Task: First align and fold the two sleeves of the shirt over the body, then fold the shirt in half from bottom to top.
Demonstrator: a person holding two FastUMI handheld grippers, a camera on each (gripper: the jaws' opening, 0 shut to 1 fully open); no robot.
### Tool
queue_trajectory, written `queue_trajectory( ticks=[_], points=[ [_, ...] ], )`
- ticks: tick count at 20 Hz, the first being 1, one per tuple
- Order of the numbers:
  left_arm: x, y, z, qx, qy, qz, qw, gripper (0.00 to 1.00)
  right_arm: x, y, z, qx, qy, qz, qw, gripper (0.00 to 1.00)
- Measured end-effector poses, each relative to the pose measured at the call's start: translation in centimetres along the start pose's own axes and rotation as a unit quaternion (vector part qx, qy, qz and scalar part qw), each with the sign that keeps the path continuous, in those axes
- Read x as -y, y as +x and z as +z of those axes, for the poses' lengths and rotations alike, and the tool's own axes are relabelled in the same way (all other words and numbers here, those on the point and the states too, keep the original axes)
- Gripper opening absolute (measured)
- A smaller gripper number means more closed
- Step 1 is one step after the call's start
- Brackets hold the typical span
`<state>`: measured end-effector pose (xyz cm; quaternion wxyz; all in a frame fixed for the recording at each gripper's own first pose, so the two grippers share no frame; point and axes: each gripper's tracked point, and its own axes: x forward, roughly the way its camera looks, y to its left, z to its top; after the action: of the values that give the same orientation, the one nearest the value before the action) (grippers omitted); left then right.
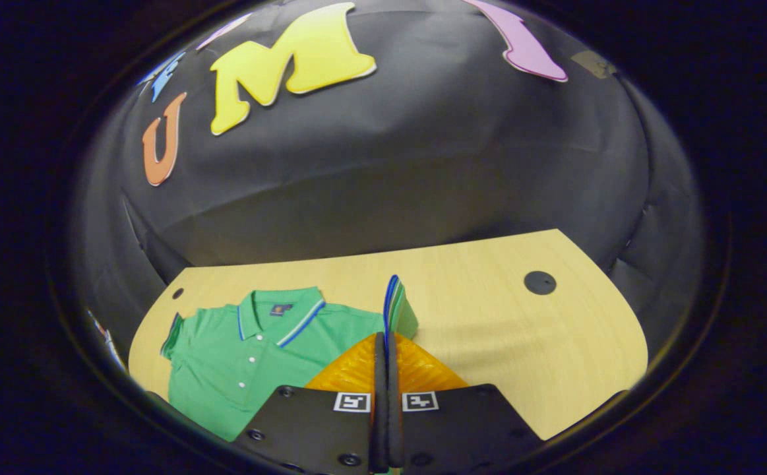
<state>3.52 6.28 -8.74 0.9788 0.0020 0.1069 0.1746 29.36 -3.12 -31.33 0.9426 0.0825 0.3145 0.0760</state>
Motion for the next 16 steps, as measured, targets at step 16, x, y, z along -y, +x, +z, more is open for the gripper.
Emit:
queue_trajectory(
  ticks=[16],
  points=[
    [-8.2, -0.7, -1.4, -0.02, 0.002, 0.027, 0.999, 0.99, -12.0, 2.1, -6.4, -0.056, -0.048, 0.055, 0.996, 0.31]
  ],
)
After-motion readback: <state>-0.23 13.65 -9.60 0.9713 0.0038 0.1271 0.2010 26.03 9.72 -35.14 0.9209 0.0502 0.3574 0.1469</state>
